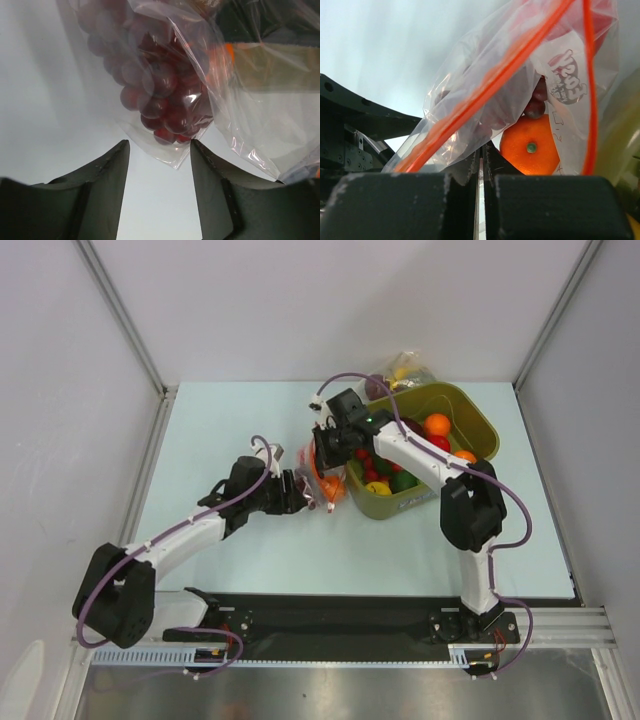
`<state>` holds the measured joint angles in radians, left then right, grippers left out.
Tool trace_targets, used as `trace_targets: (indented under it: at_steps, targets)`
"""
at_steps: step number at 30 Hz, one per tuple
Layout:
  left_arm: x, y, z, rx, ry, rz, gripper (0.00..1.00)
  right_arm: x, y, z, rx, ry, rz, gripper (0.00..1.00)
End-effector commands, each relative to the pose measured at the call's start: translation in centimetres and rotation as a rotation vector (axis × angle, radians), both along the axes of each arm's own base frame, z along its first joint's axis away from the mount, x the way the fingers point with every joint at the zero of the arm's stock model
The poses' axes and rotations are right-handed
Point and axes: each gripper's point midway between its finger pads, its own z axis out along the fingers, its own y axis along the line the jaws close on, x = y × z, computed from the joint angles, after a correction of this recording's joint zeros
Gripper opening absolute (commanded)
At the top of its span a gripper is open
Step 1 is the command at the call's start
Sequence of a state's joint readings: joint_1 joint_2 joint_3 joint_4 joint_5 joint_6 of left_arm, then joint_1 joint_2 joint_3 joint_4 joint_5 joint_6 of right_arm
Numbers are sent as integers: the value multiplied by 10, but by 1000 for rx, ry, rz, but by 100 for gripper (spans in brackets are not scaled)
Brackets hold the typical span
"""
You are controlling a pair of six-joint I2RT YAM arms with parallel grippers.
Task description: Open the zip-top bag and remove the fake food
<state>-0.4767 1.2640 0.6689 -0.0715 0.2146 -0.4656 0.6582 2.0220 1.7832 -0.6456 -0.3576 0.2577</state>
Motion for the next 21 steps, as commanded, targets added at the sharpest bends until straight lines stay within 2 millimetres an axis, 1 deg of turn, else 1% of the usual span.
trace_targets:
  at_steps: [1,5,8,11,12,13,15,16,19,20,21]
  targets:
    - [2,-13,7,-58,-18,-20,56,0,-4,40,84,-56,8,0]
    - [-7,-21,4,-71,3,-52,56,0,-4,42,93,-55,8,0]
    - [-13,-29,1,-74,23,-88,59,1,-1,43,98,-59,12,0]
    - [-14,-35,1,-73,25,-116,60,1,0,47,100,-65,9,0]
    - [-14,-36,2,-75,23,-121,58,1,0,48,102,-68,10,0]
    - [-14,-38,-1,-71,30,-127,49,1,0,49,103,-70,10,0]
    - [-14,-40,0,-69,32,-136,38,1,-1,49,102,-70,9,0]
    - [-15,-40,-4,-61,43,-136,28,1,-2,48,97,-70,4,0]
    - [-16,-40,-5,-49,50,-141,12,1,-3,48,90,-75,2,0]
    - [-16,-38,-7,-37,55,-132,1,2,-4,49,88,-79,-3,0]
    - [-16,-35,-7,-22,55,-120,0,3,-5,48,81,-79,-5,0]
